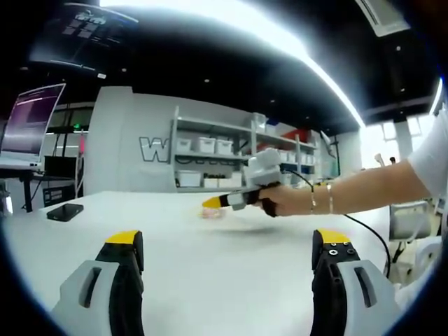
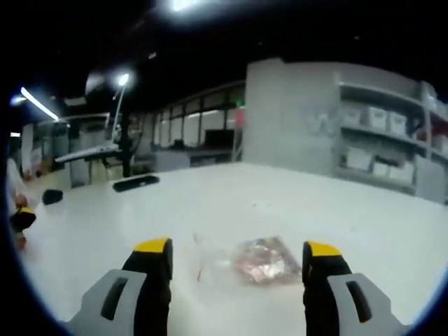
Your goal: Open the resealable bag by pulling the two sides of the seal apart until the entire bag opening is separated and visibly accessible.
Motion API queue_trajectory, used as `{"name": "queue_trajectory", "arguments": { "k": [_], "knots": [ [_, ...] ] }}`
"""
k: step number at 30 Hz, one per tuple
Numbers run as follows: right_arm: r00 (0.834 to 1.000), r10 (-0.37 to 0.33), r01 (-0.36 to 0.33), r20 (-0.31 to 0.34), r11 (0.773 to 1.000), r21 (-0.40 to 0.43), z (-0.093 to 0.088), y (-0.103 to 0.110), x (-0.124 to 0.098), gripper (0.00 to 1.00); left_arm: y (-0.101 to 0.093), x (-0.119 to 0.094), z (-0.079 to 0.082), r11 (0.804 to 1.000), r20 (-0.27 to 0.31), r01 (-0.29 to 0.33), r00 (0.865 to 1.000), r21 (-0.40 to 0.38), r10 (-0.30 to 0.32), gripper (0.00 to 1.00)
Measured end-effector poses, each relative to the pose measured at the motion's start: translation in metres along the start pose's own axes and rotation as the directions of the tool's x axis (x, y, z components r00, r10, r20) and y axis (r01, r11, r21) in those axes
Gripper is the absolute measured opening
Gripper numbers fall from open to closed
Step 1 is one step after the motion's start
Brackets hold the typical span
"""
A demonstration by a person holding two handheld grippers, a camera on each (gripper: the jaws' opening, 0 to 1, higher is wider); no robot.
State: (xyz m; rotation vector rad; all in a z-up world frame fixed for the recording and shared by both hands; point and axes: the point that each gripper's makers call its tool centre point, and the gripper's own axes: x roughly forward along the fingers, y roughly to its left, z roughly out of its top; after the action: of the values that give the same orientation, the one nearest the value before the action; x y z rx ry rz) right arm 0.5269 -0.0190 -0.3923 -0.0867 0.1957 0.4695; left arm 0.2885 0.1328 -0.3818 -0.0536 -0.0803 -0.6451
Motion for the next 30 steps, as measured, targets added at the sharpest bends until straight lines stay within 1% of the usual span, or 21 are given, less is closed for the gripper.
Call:
{"name": "queue_trajectory", "arguments": {
  "k": [4,8,12,24,25,30],
  "knots": [
    [1.000,-0.010,0.010,0.013,1.000,0.014,0.000,0.001,-0.006,0.79,0.000,0.000,0.000,1.000,-0.001,0.001,1.000,0.000,-0.001,1.00],
    [1.000,-0.030,0.030,0.007,0.999,0.023,-0.001,-0.003,-0.015,0.79,0.001,0.001,0.000,1.000,0.000,0.002,1.000,0.000,-0.002,1.00],
    [0.999,-0.040,0.039,0.020,0.999,0.032,0.002,-0.005,-0.024,0.79,0.001,0.001,0.001,1.000,-0.001,0.002,1.000,0.000,-0.002,1.00],
    [0.999,-0.036,0.035,0.039,0.999,0.021,0.007,0.008,-0.041,0.77,0.002,0.001,0.002,1.000,0.002,0.003,1.000,-0.008,-0.003,1.00],
    [0.999,-0.036,0.035,0.039,0.999,0.023,0.008,0.004,-0.037,0.77,0.002,0.001,0.002,1.000,0.002,0.003,1.000,-0.007,-0.003,1.00],
    [0.998,-0.040,0.039,0.042,0.999,0.030,0.006,0.001,-0.043,0.76,0.002,0.001,0.001,1.000,0.002,0.004,1.000,-0.006,-0.004,1.00]
  ]
}}
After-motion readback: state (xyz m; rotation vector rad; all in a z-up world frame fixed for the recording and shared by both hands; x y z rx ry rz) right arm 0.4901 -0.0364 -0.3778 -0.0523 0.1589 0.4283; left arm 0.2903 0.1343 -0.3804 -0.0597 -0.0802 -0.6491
